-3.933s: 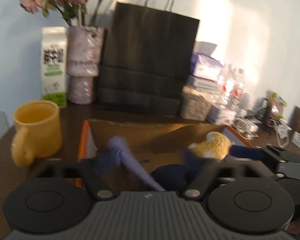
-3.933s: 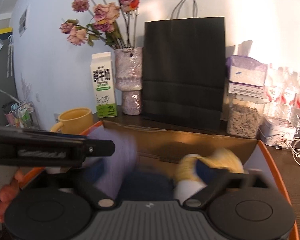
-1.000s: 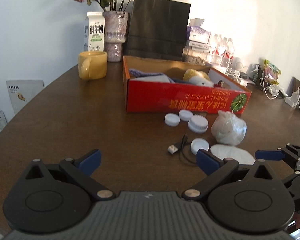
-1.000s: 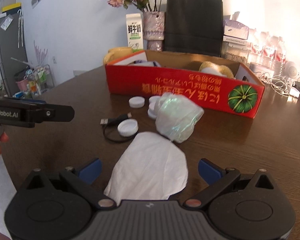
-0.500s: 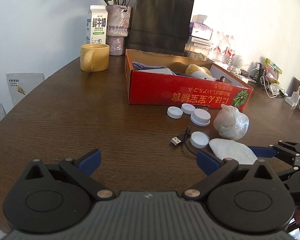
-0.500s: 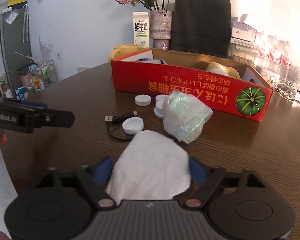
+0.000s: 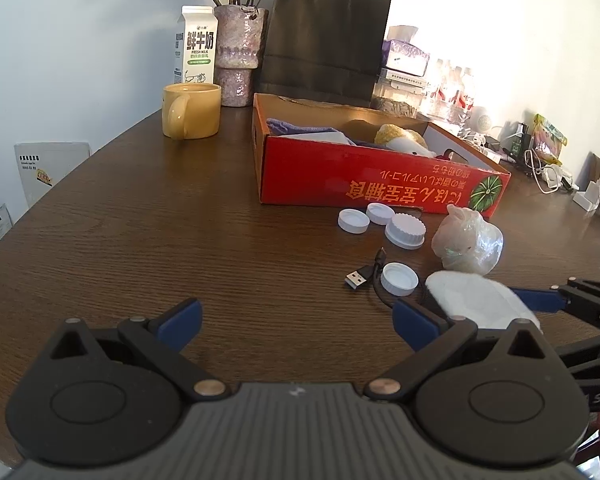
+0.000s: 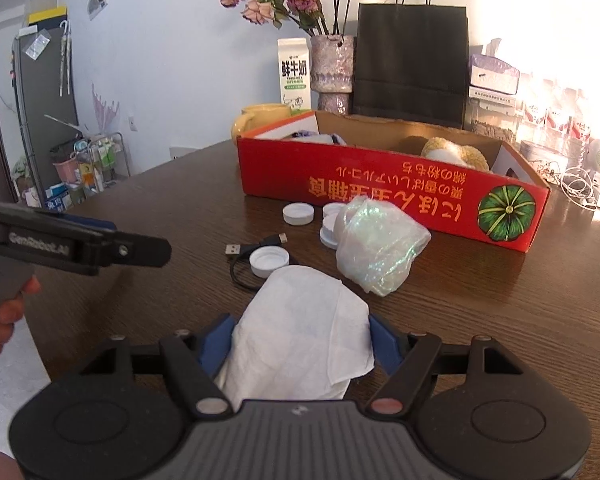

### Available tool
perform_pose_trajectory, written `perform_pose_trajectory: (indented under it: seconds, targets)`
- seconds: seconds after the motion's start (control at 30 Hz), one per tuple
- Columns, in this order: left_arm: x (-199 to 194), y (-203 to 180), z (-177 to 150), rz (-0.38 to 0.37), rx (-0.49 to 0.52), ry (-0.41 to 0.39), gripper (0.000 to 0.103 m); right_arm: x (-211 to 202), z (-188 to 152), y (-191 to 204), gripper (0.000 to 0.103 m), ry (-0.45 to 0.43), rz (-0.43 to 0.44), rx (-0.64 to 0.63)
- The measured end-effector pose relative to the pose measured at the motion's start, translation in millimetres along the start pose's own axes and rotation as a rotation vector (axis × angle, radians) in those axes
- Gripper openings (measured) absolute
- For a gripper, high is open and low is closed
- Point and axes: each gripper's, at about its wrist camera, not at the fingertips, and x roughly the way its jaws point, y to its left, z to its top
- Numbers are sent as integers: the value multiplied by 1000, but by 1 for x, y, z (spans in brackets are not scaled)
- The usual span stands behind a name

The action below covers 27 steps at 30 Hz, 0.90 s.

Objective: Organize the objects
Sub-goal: 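Grasp the white tissue with the right tool and lift it toward the box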

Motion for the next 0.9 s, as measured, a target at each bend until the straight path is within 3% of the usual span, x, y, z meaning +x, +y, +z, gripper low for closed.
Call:
perform_pose_trajectory:
  seconds: [0.43,0.9]
  targets:
    - [18,-13,4,13,22,14,103,-30,10,-18,72,-100,-16,12]
    - [54,-33,17,98,103,27,103,-34,31,-51,72,-177,-51,36]
